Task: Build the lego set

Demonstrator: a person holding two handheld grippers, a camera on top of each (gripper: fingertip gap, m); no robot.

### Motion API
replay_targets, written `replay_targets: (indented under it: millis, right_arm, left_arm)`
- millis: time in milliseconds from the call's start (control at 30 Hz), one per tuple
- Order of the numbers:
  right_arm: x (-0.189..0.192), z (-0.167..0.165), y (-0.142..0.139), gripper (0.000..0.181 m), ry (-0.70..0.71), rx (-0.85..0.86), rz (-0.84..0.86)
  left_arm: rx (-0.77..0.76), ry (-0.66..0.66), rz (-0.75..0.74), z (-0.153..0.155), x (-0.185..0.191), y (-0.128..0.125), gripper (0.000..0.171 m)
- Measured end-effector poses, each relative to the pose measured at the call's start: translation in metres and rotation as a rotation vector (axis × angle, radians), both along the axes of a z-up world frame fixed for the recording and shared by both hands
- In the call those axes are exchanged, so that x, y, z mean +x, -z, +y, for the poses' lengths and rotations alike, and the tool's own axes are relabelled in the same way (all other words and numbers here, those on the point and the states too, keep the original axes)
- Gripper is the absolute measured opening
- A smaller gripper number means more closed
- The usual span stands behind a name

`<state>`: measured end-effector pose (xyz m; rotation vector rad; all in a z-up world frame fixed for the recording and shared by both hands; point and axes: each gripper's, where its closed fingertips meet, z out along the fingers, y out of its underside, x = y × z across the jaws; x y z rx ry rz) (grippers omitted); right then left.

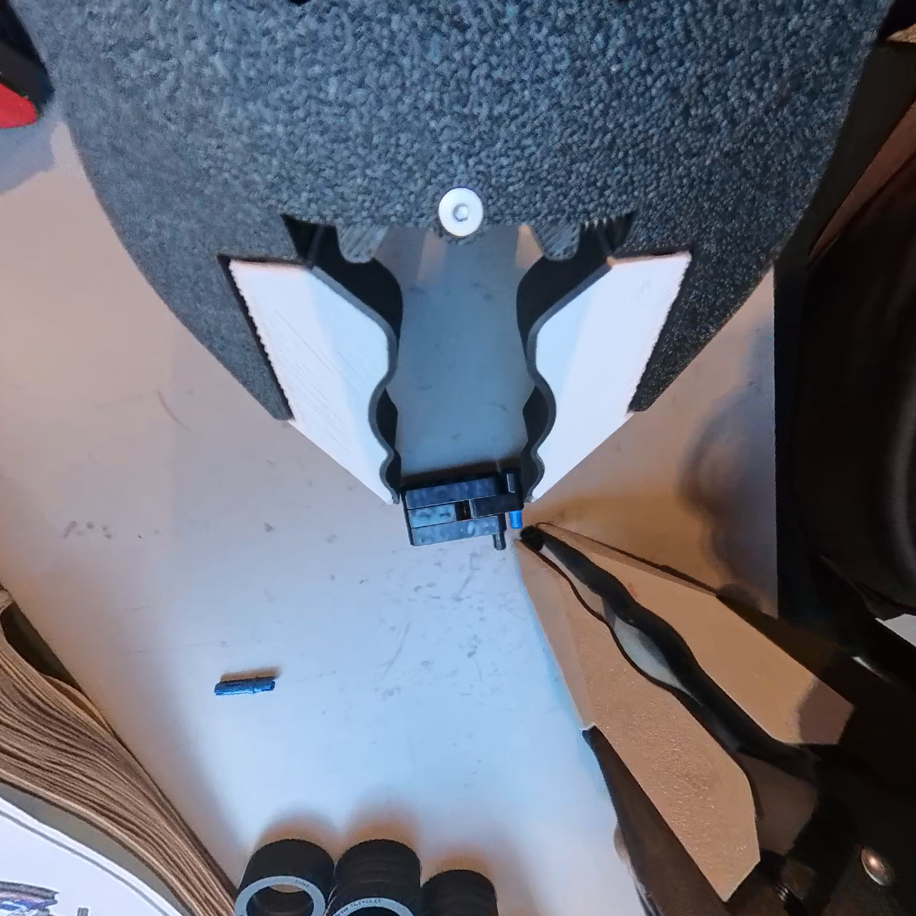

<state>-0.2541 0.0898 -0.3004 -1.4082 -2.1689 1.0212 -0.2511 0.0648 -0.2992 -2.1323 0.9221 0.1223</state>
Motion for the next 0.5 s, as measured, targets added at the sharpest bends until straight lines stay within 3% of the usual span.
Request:
replay_targets:
  millis: [233, 500]
  right_arm:
    - [0.0005, -0.0030, -0.0026, 0.048, 0.012, -0.087, -0.028]
    - [0.0004, -0.0024, -0.0006, 0.049, 0.020, -0.006, -0.044]
  left_arm:
    - [0.101, 0.080, 0.074, 0.0018, 0.0007, -0.0008, 0.005]
    - [0.223, 0.147, 0.220, 0.0032, -0.0002, -0.0019, 0.005]
